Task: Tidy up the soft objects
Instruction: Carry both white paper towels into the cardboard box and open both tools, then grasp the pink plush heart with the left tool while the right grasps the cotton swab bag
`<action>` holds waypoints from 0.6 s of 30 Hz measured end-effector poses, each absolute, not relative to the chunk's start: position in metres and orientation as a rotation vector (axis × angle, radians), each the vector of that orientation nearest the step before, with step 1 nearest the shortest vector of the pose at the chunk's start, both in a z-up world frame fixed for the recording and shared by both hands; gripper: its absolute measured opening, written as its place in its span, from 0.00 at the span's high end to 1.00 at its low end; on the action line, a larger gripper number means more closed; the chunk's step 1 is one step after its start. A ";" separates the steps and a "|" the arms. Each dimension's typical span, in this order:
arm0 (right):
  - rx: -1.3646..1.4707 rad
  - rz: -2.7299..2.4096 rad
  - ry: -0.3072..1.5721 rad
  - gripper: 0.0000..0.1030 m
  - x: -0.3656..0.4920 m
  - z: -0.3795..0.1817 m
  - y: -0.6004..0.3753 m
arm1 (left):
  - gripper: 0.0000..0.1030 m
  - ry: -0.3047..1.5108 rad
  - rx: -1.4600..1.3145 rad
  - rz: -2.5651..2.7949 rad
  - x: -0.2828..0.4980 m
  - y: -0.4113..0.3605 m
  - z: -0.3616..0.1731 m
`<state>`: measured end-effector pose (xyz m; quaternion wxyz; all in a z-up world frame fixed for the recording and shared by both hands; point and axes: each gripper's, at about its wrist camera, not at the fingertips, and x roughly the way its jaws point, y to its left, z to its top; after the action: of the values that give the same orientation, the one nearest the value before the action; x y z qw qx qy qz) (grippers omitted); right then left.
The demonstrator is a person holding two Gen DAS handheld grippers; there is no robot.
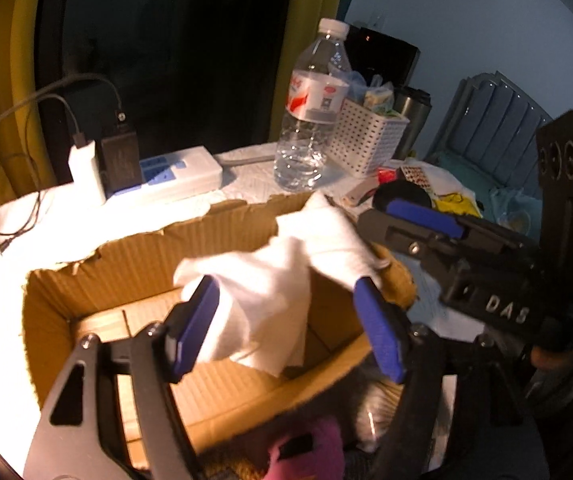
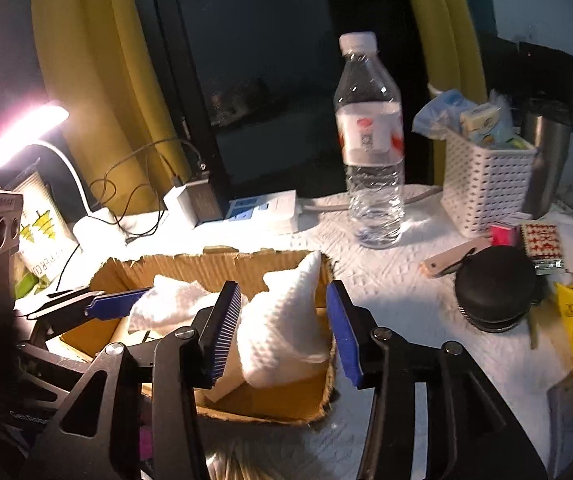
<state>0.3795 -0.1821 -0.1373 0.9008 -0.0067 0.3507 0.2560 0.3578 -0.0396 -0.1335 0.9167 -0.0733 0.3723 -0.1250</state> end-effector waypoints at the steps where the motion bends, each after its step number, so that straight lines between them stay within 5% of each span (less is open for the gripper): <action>1: -0.015 0.521 0.719 0.54 0.376 -0.134 -0.184 | 0.30 0.765 -0.153 -0.259 0.355 -0.040 -0.132; 6: -0.015 0.492 0.704 0.54 0.361 -0.122 -0.194 | 0.20 0.743 -0.159 -0.261 0.337 -0.041 -0.123; 18: -0.027 0.461 0.703 0.54 0.311 -0.106 -0.204 | 0.19 0.688 -0.169 -0.263 0.290 -0.037 -0.103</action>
<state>0.3114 -0.2037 -0.1061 0.9129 -0.0131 0.3410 0.2240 0.2902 -0.0372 -0.1034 0.9295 -0.0823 0.3357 -0.1286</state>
